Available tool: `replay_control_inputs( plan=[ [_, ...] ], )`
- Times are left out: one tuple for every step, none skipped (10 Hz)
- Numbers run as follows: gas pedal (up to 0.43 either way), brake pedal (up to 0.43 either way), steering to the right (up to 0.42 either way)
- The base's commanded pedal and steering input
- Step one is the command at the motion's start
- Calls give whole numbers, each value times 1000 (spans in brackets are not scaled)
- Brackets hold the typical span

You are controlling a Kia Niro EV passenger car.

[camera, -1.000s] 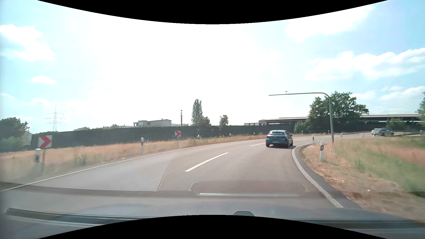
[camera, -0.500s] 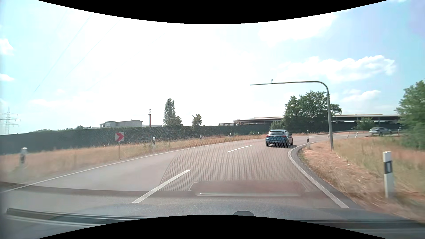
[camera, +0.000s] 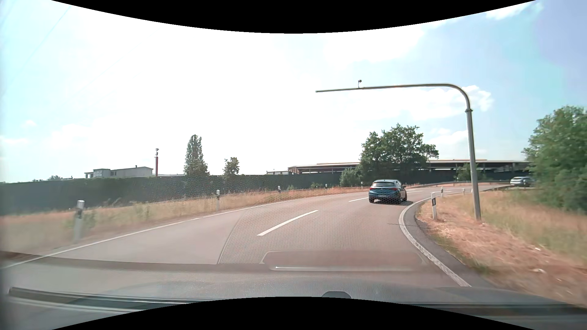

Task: Follow the waypoints while adhering to traffic rules and regulations

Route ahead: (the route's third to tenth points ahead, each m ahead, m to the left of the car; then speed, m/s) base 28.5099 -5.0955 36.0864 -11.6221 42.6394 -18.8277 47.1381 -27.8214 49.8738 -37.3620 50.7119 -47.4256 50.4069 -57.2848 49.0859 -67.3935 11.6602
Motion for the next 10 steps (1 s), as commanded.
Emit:
replay_control_inputs(
  plan=[
    [47, 0, 99],
    [47, 0, 99],
    [47, 0, 99],
    [47, 0, 99],
    [59, 0, 99],
    [59, 0, 99],
    [59, 0, 99],
    [59, 0, 99],
    [59, 0, 99],
    [59, 0, 99]
  ],
)
